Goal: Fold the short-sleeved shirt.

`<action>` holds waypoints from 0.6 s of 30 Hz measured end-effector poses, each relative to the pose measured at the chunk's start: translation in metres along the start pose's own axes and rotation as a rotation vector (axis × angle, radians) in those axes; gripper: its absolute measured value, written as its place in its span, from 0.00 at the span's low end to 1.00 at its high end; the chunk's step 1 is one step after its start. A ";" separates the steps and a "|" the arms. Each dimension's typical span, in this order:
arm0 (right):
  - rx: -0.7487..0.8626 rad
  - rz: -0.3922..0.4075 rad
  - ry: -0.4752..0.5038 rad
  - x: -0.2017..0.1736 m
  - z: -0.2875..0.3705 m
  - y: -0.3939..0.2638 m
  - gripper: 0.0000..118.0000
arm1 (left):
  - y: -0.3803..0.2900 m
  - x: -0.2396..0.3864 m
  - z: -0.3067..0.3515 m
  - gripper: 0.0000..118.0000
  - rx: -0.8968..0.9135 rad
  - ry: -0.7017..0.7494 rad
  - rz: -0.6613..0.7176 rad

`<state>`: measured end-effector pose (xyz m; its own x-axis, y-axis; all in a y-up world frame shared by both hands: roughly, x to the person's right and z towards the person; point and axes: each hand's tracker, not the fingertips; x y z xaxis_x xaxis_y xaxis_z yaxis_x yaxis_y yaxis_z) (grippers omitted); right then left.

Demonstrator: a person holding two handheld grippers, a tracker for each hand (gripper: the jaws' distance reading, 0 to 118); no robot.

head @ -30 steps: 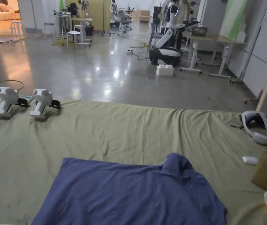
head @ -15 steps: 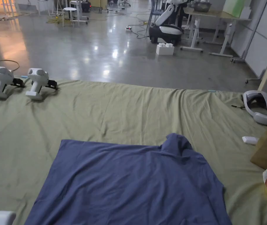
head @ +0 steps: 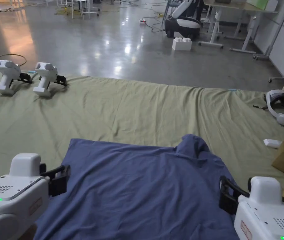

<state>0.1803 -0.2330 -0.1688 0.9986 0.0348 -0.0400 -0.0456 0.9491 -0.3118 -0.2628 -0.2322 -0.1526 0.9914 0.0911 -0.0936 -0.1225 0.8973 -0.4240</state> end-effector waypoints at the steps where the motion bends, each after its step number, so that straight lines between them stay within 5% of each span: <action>1: 0.034 -0.011 0.004 -0.004 0.002 0.003 0.56 | 0.003 0.007 0.001 0.56 0.033 -0.009 -0.014; 3: 0.092 -0.030 0.011 -0.011 0.005 0.008 0.50 | 0.009 0.020 0.004 0.54 0.078 -0.009 -0.041; 4: 0.124 -0.039 0.017 -0.014 0.005 0.010 0.36 | 0.011 0.026 0.005 0.50 0.102 -0.016 -0.053; 6: 0.172 -0.052 -0.015 -0.021 0.008 0.014 0.17 | 0.014 0.036 0.009 0.22 0.151 -0.038 -0.056; 12: 0.241 -0.075 -0.003 -0.026 0.012 0.021 0.10 | 0.013 0.057 0.013 0.03 0.232 0.042 -0.109; 18: 0.276 -0.026 -0.038 -0.034 0.017 0.027 0.07 | 0.012 0.052 0.017 0.01 0.238 0.033 -0.095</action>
<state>0.1454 -0.2035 -0.1597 0.9999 0.0167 0.0022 -0.0166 0.9990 -0.0421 -0.2122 -0.2099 -0.1475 0.9955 -0.0091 -0.0945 -0.0109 0.9779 -0.2086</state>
